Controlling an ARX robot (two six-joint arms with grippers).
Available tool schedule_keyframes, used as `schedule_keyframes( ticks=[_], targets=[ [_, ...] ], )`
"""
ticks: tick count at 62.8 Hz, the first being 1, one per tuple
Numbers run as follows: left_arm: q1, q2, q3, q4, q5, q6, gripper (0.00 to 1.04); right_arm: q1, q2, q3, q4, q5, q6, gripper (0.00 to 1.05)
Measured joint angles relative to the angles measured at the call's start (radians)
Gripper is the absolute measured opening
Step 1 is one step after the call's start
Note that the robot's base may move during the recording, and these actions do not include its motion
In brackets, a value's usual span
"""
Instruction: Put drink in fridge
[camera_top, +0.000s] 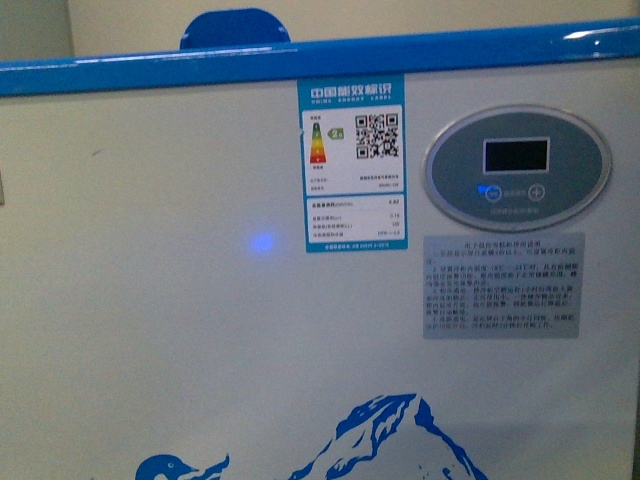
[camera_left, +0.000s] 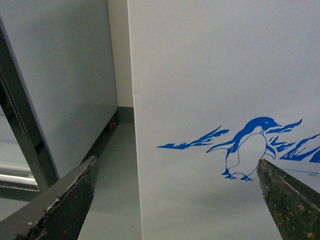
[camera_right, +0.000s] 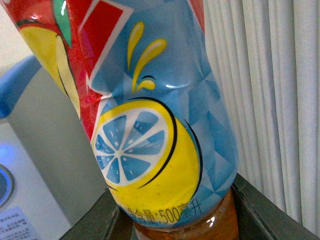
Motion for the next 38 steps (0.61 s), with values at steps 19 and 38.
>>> schedule_keyframes(
  ticks=[19, 38],
  targets=[
    [0.000, 0.000, 0.000, 0.000, -0.001, 0.000, 0.97, 0.000, -0.002, 0.000, 0.000, 0.000, 0.000, 0.42],
    [0.000, 0.000, 0.000, 0.000, -0.001, 0.000, 0.97, 0.000, -0.002, 0.000, 0.000, 0.000, 0.001, 0.42]
  ],
)
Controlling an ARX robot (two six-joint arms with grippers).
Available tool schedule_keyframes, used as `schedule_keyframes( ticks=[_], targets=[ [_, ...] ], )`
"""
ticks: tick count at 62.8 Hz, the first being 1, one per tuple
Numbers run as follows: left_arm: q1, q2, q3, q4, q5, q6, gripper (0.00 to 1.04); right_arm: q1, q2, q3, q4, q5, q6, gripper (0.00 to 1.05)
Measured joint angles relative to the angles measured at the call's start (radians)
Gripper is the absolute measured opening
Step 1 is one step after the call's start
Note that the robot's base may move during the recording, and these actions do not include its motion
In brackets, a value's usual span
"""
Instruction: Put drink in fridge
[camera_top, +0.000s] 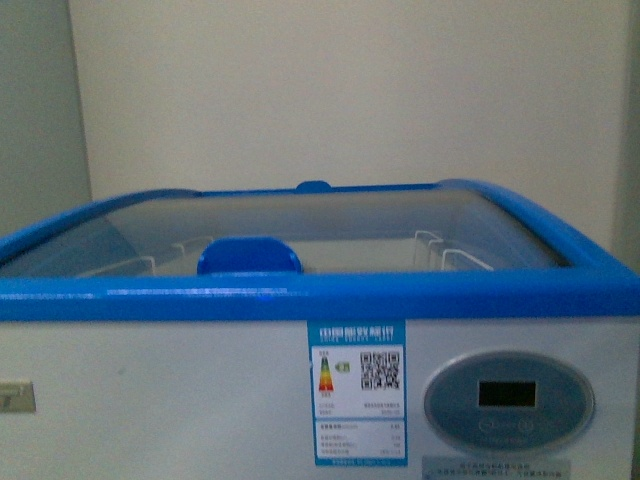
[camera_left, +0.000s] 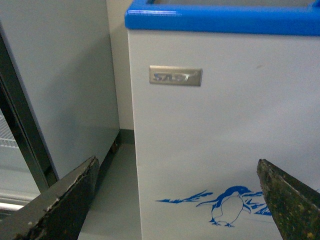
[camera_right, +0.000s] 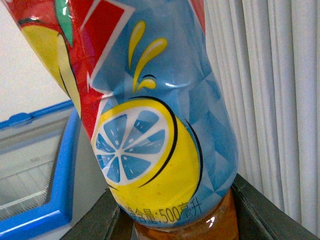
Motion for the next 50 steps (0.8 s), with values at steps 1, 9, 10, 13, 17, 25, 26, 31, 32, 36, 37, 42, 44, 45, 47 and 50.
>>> schedule_keyframes(
  ticks=[1, 9, 10, 13, 17, 25, 26, 31, 32, 36, 37, 42, 44, 45, 47, 50],
  targets=[
    [0.000, 0.000, 0.000, 0.000, 0.000, 0.000, 0.97, 0.000, 0.000, 0.000, 0.000, 0.000, 0.000, 0.42],
    [0.000, 0.000, 0.000, 0.000, 0.000, 0.000, 0.97, 0.000, 0.000, 0.000, 0.000, 0.000, 0.000, 0.42],
    [0.000, 0.000, 0.000, 0.000, 0.000, 0.000, 0.97, 0.000, 0.000, 0.000, 0.000, 0.000, 0.000, 0.42],
    [0.000, 0.000, 0.000, 0.000, 0.000, 0.000, 0.97, 0.000, 0.000, 0.000, 0.000, 0.000, 0.000, 0.42],
    [0.000, 0.000, 0.000, 0.000, 0.000, 0.000, 0.97, 0.000, 0.000, 0.000, 0.000, 0.000, 0.000, 0.42],
    [0.000, 0.000, 0.000, 0.000, 0.000, 0.000, 0.97, 0.000, 0.000, 0.000, 0.000, -0.001, 0.000, 0.42],
    [0.000, 0.000, 0.000, 0.000, 0.000, 0.000, 0.97, 0.000, 0.000, 0.000, 0.000, -0.001, 0.000, 0.42],
    [0.000, 0.000, 0.000, 0.000, 0.000, 0.000, 0.97, 0.000, 0.000, 0.000, 0.000, 0.000, 0.000, 0.42],
    [0.000, 0.000, 0.000, 0.000, 0.000, 0.000, 0.97, 0.000, 0.000, 0.000, 0.000, 0.000, 0.000, 0.42],
    [0.000, 0.000, 0.000, 0.000, 0.000, 0.000, 0.97, 0.000, 0.000, 0.000, 0.000, 0.000, 0.000, 0.42],
    [0.001, 0.001, 0.000, -0.001, 0.005, -0.001, 0.97, 0.000, 0.000, 0.000, 0.000, -0.001, 0.000, 0.42],
    [0.027, 0.066, 0.030, -0.086, 0.139, -0.106, 0.97, 0.000, 0.000, 0.000, 0.000, 0.000, 0.000, 0.42],
    [0.033, 0.132, 0.032, -0.074, 0.209, -0.174, 0.97, 0.000, -0.001, 0.000, 0.000, 0.000, 0.000, 0.42],
    [0.036, 0.168, 0.032, -0.055, 0.238, -0.203, 0.97, 0.000, -0.001, 0.000, 0.000, 0.000, 0.000, 0.42],
    [0.038, 0.227, 0.032, -0.008, 0.272, -0.223, 0.97, 0.000, -0.001, 0.000, 0.000, 0.000, 0.000, 0.42],
    [0.044, 0.335, 0.038, 0.107, 0.307, -0.228, 0.97, 0.000, -0.001, 0.000, 0.000, -0.001, 0.000, 0.42]
  ],
)
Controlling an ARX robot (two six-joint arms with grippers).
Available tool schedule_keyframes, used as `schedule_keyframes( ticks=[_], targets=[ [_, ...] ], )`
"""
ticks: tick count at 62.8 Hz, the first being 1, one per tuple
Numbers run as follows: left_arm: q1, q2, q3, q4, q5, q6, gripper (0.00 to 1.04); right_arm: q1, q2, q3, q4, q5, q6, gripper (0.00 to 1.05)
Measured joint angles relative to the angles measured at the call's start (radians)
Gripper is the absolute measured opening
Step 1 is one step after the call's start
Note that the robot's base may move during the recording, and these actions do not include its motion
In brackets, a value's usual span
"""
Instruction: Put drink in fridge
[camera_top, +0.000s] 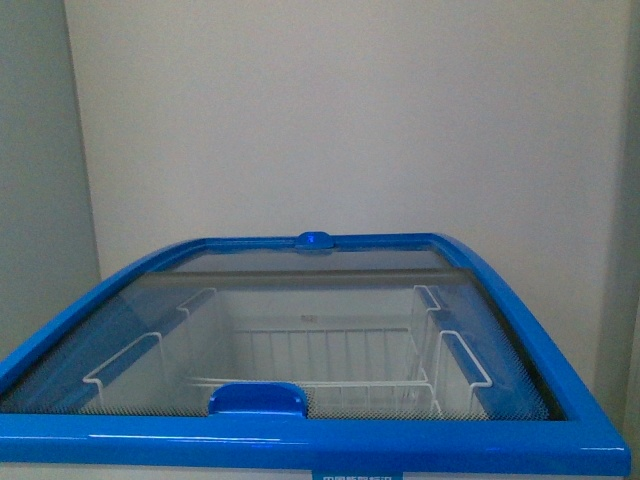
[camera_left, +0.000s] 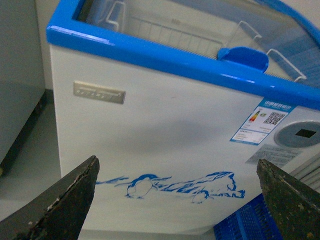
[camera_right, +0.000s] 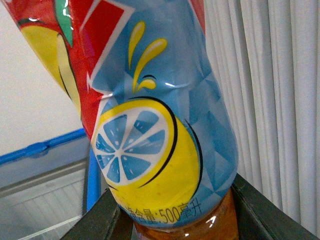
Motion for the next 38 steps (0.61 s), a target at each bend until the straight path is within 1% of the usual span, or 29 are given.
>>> schedule_keyframes(
  ticks=[2, 3, 7, 10, 13, 17, 22, 23, 28, 34, 38],
  targets=[
    [0.008, 0.105, 0.016, 0.105, 0.024, 0.018, 0.97, 0.000, 0.000, 0.000, 0.000, 0.001, 0.000, 0.42],
    [0.010, 0.190, 0.037, 0.184, 0.039, 0.040, 0.97, 0.000, 0.000, 0.000, 0.000, 0.002, 0.000, 0.42],
    [0.000, 0.428, 0.127, 0.375, 0.086, 0.140, 0.97, 0.000, 0.000, 0.000, 0.000, 0.001, 0.000, 0.42],
    [-0.019, 0.555, 0.197, 0.444, 0.117, 0.223, 0.97, 0.000, 0.000, 0.000, 0.000, 0.000, 0.000, 0.42],
    [-0.047, 0.658, 0.270, 0.462, 0.153, 0.317, 0.97, 0.000, 0.000, 0.000, 0.000, 0.000, 0.000, 0.42],
    [-0.077, 0.742, 0.344, 0.449, 0.198, 0.427, 0.97, 0.000, 0.000, 0.000, 0.000, 0.001, 0.000, 0.42],
    [-0.126, 0.834, 0.457, 0.385, 0.264, 0.586, 0.97, 0.000, 0.000, 0.000, 0.000, 0.001, 0.000, 0.42],
    [-0.132, 0.843, 0.472, 0.379, 0.268, 0.596, 0.97, 0.000, 0.000, 0.000, 0.000, 0.000, 0.000, 0.42],
    [-0.178, 0.906, 0.592, 0.250, 0.330, 0.779, 0.97, 0.000, 0.000, 0.000, 0.000, 0.001, 0.000, 0.42],
    [-0.215, 0.976, 0.706, 0.085, 0.345, 0.995, 0.97, 0.000, 0.000, 0.000, 0.000, 0.000, 0.000, 0.42],
    [-0.225, 1.015, 0.752, 0.019, 0.341, 1.105, 0.97, 0.000, 0.000, 0.000, 0.000, 0.001, 0.000, 0.42]
  ],
)
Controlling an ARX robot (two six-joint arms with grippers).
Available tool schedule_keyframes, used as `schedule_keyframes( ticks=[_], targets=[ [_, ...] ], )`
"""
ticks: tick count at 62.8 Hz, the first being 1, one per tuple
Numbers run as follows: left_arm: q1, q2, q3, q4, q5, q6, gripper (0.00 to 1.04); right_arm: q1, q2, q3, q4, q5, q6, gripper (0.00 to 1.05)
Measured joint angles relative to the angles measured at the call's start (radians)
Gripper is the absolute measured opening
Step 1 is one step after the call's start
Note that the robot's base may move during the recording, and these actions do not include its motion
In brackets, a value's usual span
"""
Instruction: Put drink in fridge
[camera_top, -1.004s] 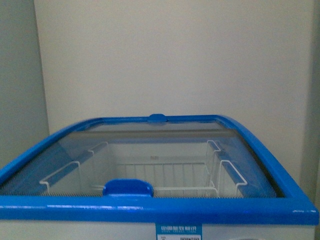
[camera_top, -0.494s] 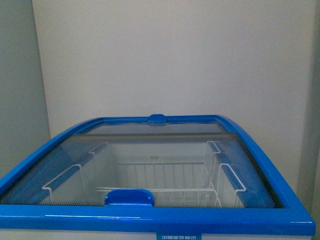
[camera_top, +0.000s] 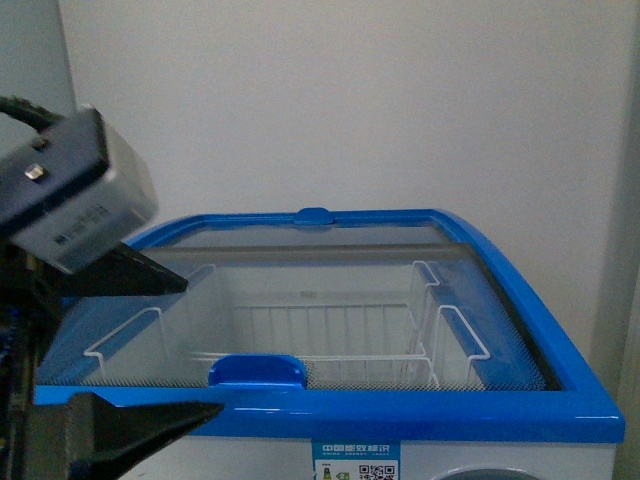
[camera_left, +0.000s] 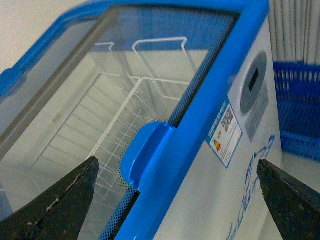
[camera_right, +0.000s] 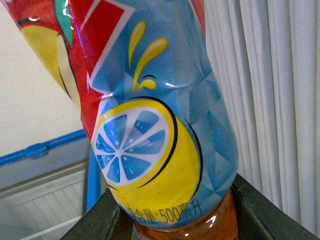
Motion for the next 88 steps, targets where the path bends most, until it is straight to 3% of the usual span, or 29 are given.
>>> schedule_keyframes(
  ticks=[10, 21, 35, 57, 88],
  targets=[
    [-0.014, 0.097, 0.080, -0.107, -0.016, 0.212, 0.97, 0.000, 0.000, 0.000, 0.000, 0.000, 0.000, 0.42],
    [-0.014, 0.185, 0.134, -0.056, -0.022, 0.302, 0.97, 0.000, 0.000, 0.000, 0.000, 0.000, 0.000, 0.42],
    [-0.013, 0.251, 0.210, -0.046, -0.008, 0.285, 0.97, 0.000, 0.000, 0.000, 0.000, 0.000, 0.000, 0.42],
    [-0.026, 0.390, 0.356, -0.153, 0.004, 0.273, 0.97, 0.000, 0.000, 0.000, 0.000, 0.000, 0.000, 0.42],
    [-0.013, 0.649, 0.701, -0.190, 0.016, 0.251, 0.97, 0.000, 0.000, 0.000, 0.000, 0.000, 0.000, 0.42]
  ],
)
